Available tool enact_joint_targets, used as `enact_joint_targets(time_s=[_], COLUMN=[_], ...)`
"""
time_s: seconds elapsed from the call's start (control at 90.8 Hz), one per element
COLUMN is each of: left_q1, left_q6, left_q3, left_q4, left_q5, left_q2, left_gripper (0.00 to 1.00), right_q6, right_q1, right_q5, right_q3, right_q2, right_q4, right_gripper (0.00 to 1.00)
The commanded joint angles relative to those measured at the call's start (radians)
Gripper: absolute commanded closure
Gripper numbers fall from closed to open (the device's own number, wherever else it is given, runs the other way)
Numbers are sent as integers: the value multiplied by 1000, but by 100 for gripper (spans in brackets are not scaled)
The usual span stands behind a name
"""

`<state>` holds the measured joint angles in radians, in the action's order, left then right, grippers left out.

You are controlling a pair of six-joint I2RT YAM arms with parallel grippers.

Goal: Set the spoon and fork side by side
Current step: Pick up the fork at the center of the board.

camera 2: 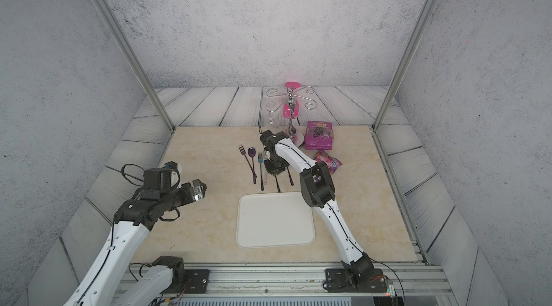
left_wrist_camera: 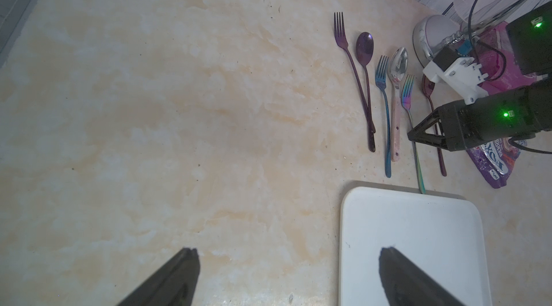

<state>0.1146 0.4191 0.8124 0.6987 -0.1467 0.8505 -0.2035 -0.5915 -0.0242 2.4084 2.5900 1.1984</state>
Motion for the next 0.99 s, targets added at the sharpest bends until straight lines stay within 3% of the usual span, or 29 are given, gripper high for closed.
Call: enact_joint_targets(time_s=[0.0, 0.099, 0.55, 0.98], left_q1=[5, 5, 5, 5], left_q6=[-3, -5, -5, -4], left_q3=[-9, -8, -8, -9], left_q4=[-10, -9, -7, -4], left_q5=[-5, -4, 3, 15], left_q2=[-13, -13, -19, -30], left_gripper=[1, 1, 1, 1], right_q6=[-4, -11, 33, -128], right_q1=[11, 15, 22, -5], right_q5=[26, 26, 85, 27], right_q3=[1, 1, -57, -424], right_q2=[69, 68, -137, -483], right_q4=[1, -8, -31, -88], right_gripper=[90, 100, 100, 100])
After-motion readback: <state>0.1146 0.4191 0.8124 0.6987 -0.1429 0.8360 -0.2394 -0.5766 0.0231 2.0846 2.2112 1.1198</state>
